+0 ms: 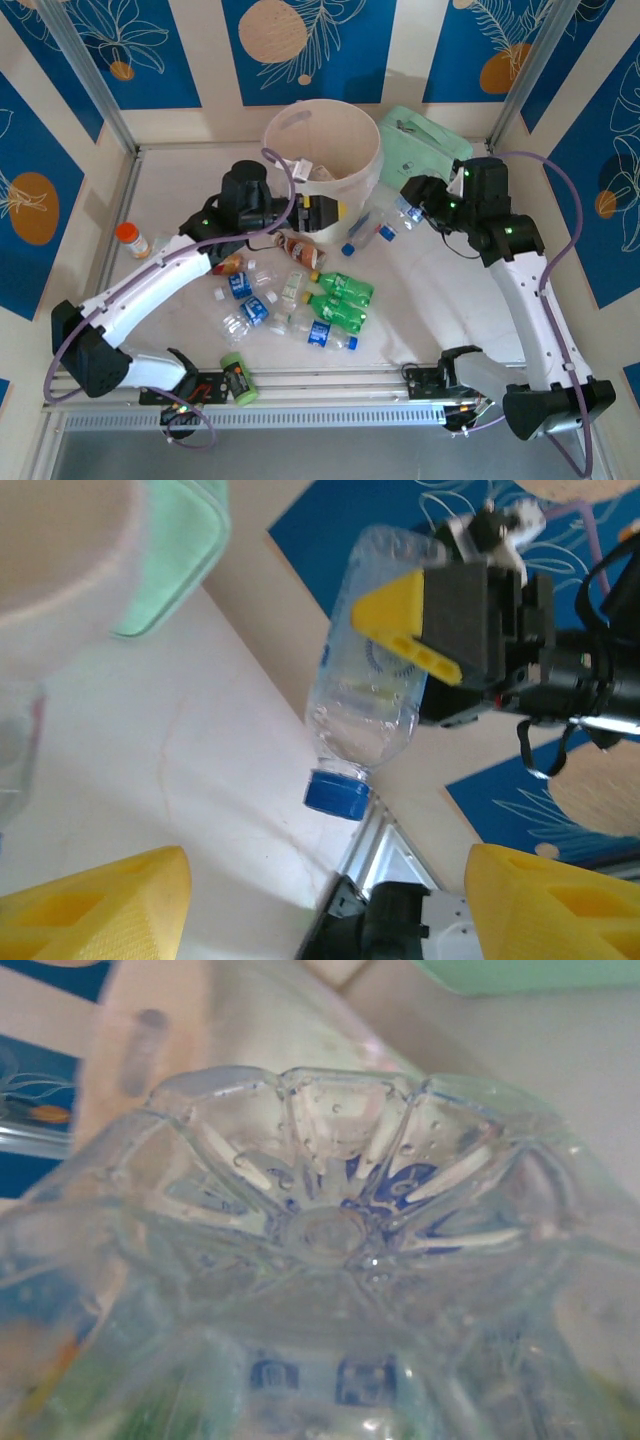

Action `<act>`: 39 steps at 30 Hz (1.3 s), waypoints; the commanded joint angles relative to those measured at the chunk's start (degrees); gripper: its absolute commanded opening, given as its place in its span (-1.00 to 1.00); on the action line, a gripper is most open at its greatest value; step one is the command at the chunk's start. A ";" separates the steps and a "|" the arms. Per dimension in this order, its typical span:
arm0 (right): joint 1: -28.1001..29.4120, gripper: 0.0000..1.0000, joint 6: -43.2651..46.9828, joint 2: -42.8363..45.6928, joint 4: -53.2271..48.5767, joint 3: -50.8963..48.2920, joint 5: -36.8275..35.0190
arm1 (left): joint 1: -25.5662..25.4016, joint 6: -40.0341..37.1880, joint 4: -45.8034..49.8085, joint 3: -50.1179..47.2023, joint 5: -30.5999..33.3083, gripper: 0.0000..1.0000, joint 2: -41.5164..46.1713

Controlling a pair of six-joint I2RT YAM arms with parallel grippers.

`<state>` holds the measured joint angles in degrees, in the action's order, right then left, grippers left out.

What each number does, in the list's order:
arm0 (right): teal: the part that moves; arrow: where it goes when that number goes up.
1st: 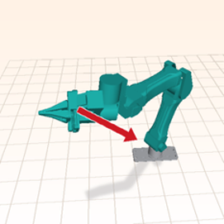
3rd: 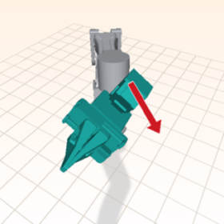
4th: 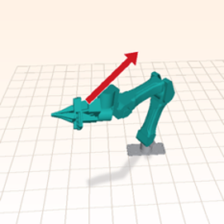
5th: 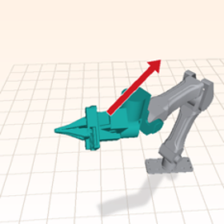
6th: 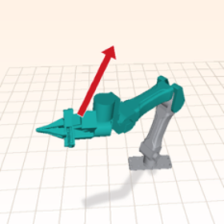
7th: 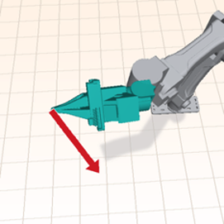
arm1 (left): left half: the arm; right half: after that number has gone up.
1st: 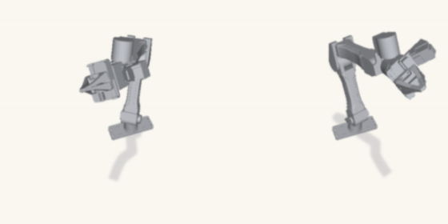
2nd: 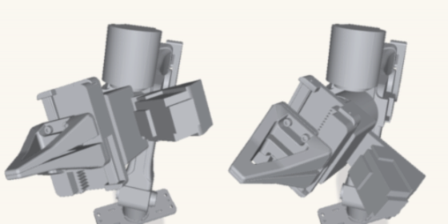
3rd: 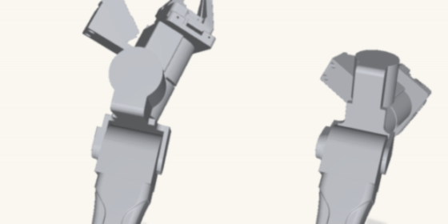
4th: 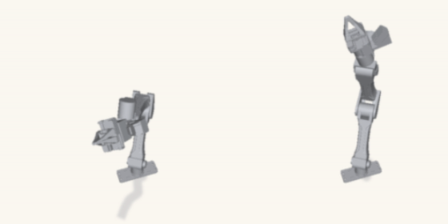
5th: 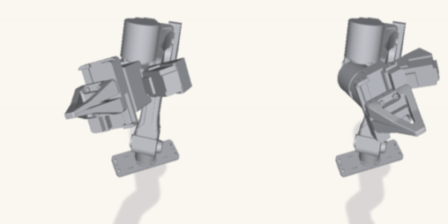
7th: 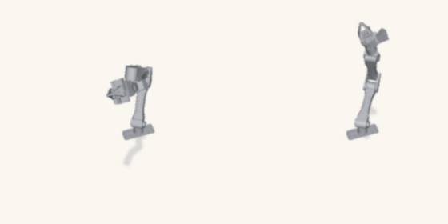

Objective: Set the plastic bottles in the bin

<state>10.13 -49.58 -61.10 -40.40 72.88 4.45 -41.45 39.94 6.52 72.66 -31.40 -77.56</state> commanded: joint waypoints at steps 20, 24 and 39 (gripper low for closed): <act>4.25 0.17 -9.04 0.29 17.12 -0.48 14.55 | -4.60 -1.71 -2.66 3.33 -5.06 0.32 -4.44; 5.85 0.17 -8.09 -0.32 15.93 0.64 13.42 | -4.68 -2.35 -2.52 3.88 -5.16 0.28 -4.44; 8.50 0.17 -7.46 -2.27 13.89 2.79 11.51 | -4.97 -4.50 -0.68 5.19 -5.37 0.07 -4.45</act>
<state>18.39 -57.45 -63.24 -25.52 73.32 16.56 -45.69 37.08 5.43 75.79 -35.59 -81.93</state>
